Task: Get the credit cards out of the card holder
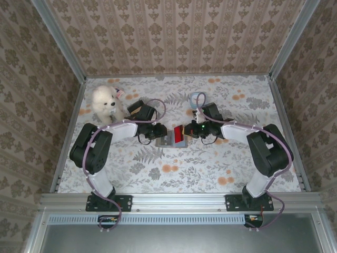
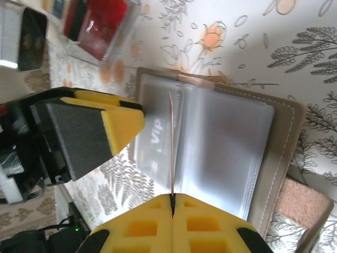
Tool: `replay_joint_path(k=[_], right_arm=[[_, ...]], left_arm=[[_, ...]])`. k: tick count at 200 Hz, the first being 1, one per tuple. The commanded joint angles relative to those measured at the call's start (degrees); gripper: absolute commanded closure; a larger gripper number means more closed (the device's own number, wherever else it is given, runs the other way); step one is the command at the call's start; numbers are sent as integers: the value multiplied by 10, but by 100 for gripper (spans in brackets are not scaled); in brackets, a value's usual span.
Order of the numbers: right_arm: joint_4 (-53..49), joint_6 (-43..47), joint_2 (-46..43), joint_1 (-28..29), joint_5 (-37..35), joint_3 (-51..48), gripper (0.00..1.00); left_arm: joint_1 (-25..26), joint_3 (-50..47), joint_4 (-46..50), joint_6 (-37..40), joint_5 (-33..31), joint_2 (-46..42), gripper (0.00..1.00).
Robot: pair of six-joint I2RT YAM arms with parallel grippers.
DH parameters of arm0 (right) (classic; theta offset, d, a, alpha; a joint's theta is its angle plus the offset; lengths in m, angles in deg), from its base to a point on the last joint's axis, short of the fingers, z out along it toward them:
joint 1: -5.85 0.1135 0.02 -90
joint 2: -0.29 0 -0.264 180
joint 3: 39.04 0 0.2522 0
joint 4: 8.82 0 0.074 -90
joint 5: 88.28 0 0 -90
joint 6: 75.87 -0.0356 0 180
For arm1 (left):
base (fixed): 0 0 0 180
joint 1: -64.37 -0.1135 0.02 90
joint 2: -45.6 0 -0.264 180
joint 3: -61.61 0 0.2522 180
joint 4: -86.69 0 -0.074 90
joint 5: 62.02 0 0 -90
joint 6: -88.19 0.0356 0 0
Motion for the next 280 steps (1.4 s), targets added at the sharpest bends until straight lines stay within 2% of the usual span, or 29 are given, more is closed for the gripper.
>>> replay_joint_path(k=[1,29,54,74,85,136,170,198,221,241,280], right_arm=[[61,-26,-39,-9,24,-31,100],[138,-66,-77,-18,37,-69,100],[186,-96,-85,-24,56,-75,100],[243,-137,-80,-28,78,-79,100],[279,-163,-75,-30,85,-81,100],[367,-242,-65,-31,114,-56,100],[396,-274,-55,-31,139,-38,100],[416,-299,-45,-31,151,-33,100],[416,-299,-36,-31,149,-26,100],[427,-300,-26,-31,144,-21,100],[475,-324,0,-31,145,-18,100]], left_arm=[[-3,16,8,-11,5,-51,56],[-6,9,-8,-29,24,-99,38],[-21,-17,-55,-65,78,-129,29],[-31,-37,-105,-68,129,-147,8],[-30,-42,-130,-66,148,-159,1],[-35,-56,-213,-123,196,-174,0],[-40,-82,-328,-194,231,-170,8],[-39,-87,-393,-239,251,-157,25],[-44,-77,-385,-242,257,-153,45],[-45,-71,-386,-239,271,-151,59],[-45,-53,-355,-187,289,-154,76]])
